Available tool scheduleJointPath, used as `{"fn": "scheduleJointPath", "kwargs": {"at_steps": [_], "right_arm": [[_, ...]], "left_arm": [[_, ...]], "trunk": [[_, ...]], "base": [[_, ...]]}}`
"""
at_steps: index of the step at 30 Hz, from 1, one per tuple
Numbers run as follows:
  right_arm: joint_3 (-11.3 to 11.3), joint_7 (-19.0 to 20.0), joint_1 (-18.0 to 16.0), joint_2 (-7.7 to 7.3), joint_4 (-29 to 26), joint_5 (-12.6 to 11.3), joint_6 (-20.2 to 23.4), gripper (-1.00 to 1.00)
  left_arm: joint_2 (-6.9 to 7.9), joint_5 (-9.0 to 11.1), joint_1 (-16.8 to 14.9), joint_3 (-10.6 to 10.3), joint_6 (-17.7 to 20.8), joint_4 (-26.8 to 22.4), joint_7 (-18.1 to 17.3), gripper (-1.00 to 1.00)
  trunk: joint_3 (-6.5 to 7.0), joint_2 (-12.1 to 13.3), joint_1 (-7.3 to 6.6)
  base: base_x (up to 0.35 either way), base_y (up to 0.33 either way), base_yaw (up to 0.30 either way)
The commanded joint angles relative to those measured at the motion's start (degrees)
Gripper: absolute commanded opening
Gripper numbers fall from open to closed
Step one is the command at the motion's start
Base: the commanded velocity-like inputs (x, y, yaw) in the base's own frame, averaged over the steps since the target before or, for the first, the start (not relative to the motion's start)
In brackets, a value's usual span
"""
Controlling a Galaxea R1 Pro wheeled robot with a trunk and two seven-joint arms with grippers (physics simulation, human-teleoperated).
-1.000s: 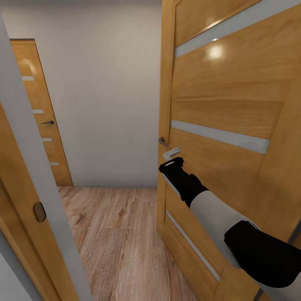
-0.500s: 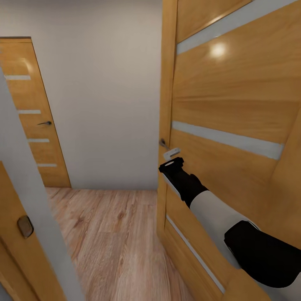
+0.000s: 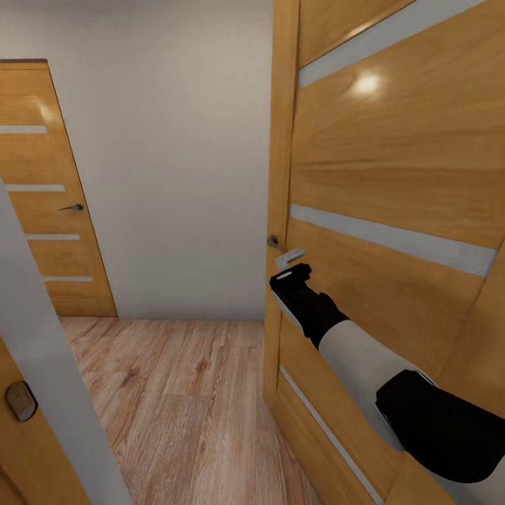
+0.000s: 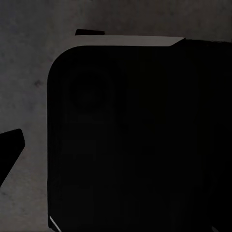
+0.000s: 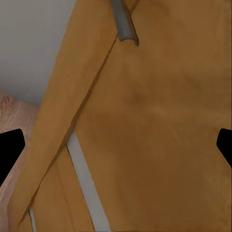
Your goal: Move the two storage containers from the living room to the garage. In the garage, place one container on the floor and stack the other container on top of it (either order is fine).
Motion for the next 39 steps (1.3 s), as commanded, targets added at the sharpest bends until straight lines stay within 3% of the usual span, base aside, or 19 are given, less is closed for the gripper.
{"fn": "scheduleJointPath", "kwargs": {"at_steps": [1, 3, 7, 21, 39], "right_arm": [[0.33, -3.09, -0.07, 0.00, 0.45, -0.54, 0.29, 1.00], [0.51, -5.79, -0.08, 0.00, 1.93, -0.69, 0.24, 1.00], [0.76, -7.42, -0.14, 0.00, 7.08, -0.73, -0.66, 1.00], [0.82, -8.20, -0.24, 0.00, 9.51, -0.61, -1.01, 1.00], [0.82, -8.37, -2.95, 0.00, 15.80, -0.52, -6.08, 1.00]], "left_arm": [[-0.01, 0.42, -0.01, 0.02, -0.14, -0.01, -0.05, 1.00], [-0.01, 0.43, -0.01, 0.02, -0.12, -0.01, -0.07, 1.00], [-0.01, 0.39, -0.01, 0.02, -0.13, -0.01, -0.05, 1.00], [-0.02, 0.41, -0.01, 0.02, -0.14, -0.01, -0.03, 1.00], [-0.09, 0.40, -0.01, 0.02, -0.16, -0.01, -0.05, 1.00]], "trunk": [[-0.06, -0.03, 0.00], [-0.06, -0.03, 0.00], [-0.06, -0.03, 0.00], [-0.06, -0.03, 0.00], [-0.06, -0.03, 0.00]], "base": [[0.000, 0.000, 0.000], [0.000, 0.000, 0.000], [0.000, 0.000, 0.000], [0.000, 0.000, 0.000], [0.000, 0.000, 0.000]]}}
